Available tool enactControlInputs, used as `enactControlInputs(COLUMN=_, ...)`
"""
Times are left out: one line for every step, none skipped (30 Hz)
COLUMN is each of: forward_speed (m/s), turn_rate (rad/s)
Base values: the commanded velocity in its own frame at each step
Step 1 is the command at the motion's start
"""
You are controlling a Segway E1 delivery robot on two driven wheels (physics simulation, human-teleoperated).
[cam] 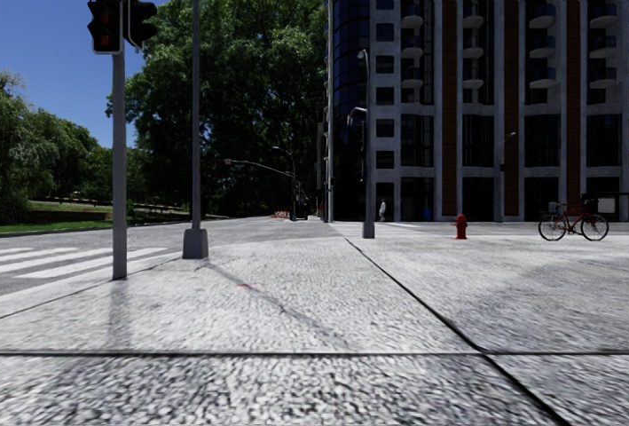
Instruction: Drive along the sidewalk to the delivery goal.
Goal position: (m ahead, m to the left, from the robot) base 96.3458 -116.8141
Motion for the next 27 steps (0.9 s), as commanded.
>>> enactControlInputs(forward_speed=2.00, turn_rate=0.00)
enactControlInputs(forward_speed=2.00, turn_rate=0.00)
enactControlInputs(forward_speed=2.00, turn_rate=0.00)
enactControlInputs(forward_speed=2.00, turn_rate=0.00)
enactControlInputs(forward_speed=2.00, turn_rate=0.00)
enactControlInputs(forward_speed=2.00, turn_rate=0.00)
enactControlInputs(forward_speed=2.00, turn_rate=0.00)
enactControlInputs(forward_speed=2.00, turn_rate=0.00)
enactControlInputs(forward_speed=2.00, turn_rate=0.00)
enactControlInputs(forward_speed=2.00, turn_rate=-0.47)
enactControlInputs(forward_speed=2.00, turn_rate=-0.72)
enactControlInputs(forward_speed=2.00, turn_rate=-1.02)
enactControlInputs(forward_speed=2.00, turn_rate=-1.02)
enactControlInputs(forward_speed=2.00, turn_rate=-1.04)
enactControlInputs(forward_speed=2.00, turn_rate=-1.05)
enactControlInputs(forward_speed=2.00, turn_rate=-1.05)
enactControlInputs(forward_speed=2.00, turn_rate=-1.05)
enactControlInputs(forward_speed=2.00, turn_rate=-1.05)
enactControlInputs(forward_speed=2.00, turn_rate=-1.05)
enactControlInputs(forward_speed=2.00, turn_rate=-1.05)
enactControlInputs(forward_speed=2.00, turn_rate=-1.05)
enactControlInputs(forward_speed=2.00, turn_rate=-1.05)
enactControlInputs(forward_speed=2.00, turn_rate=-1.05)
enactControlInputs(forward_speed=2.00, turn_rate=-1.05)
enactControlInputs(forward_speed=2.00, turn_rate=-1.05)
enactControlInputs(forward_speed=2.00, turn_rate=-1.05)
enactControlInputs(forward_speed=2.00, turn_rate=-1.05)
